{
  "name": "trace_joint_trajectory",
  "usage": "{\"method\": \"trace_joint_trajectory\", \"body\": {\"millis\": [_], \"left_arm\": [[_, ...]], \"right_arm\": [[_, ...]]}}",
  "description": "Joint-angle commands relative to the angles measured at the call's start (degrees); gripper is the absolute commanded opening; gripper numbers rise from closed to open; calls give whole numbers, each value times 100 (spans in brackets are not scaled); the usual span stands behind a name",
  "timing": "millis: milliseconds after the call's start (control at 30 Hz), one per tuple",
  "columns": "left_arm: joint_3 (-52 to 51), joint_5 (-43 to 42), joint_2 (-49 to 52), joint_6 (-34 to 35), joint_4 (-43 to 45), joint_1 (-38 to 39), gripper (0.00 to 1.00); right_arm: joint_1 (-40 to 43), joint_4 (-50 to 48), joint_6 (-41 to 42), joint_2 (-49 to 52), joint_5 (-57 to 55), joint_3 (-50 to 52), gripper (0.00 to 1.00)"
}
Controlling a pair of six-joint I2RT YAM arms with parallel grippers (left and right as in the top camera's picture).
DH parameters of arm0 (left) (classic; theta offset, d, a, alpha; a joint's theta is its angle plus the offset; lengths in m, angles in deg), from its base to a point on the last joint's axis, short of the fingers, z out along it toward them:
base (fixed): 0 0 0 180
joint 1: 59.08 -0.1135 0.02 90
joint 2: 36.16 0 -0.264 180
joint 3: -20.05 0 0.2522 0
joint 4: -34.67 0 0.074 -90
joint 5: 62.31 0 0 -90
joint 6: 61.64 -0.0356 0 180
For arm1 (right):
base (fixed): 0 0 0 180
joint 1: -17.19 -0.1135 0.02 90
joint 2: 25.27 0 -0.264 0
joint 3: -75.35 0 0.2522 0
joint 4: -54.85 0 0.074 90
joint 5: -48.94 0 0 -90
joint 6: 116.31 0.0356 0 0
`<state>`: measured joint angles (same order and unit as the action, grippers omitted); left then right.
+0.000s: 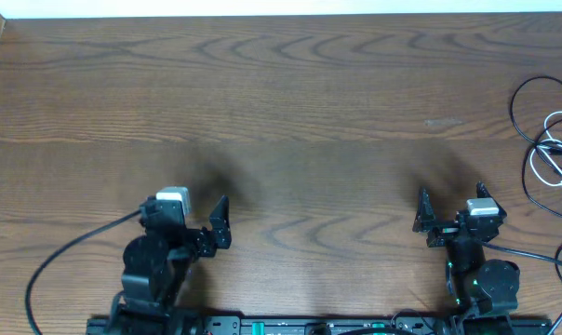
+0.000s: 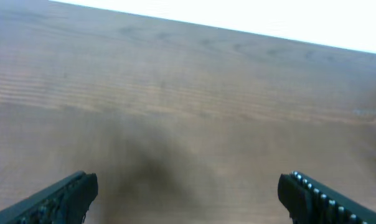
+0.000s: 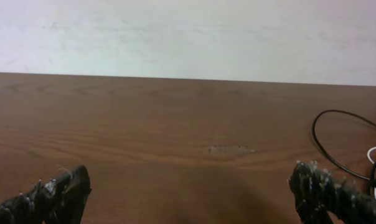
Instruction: Untangle cables
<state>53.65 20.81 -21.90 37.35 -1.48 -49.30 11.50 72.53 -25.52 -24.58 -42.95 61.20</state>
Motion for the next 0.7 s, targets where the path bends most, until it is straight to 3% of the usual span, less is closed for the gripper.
{"method": "trace_joint_trajectory", "body": {"millis": [0, 233, 567, 667], "left_arm": [[-597, -186, -494, -243, 527, -50, 98], [-1617, -514, -1080, -501, 2002, -52, 98], [-1961, -625, -1421, -1419, 2894, -146, 98], [-1961, -778, -1421, -2039, 3198, -181, 98]], "right_arm": [[24, 28, -66, -37, 33, 7, 99], [24, 28, -66, -37, 35, 7, 99], [24, 28, -66, -37, 35, 7, 99], [24, 28, -66, -37, 35, 7, 99]]}}
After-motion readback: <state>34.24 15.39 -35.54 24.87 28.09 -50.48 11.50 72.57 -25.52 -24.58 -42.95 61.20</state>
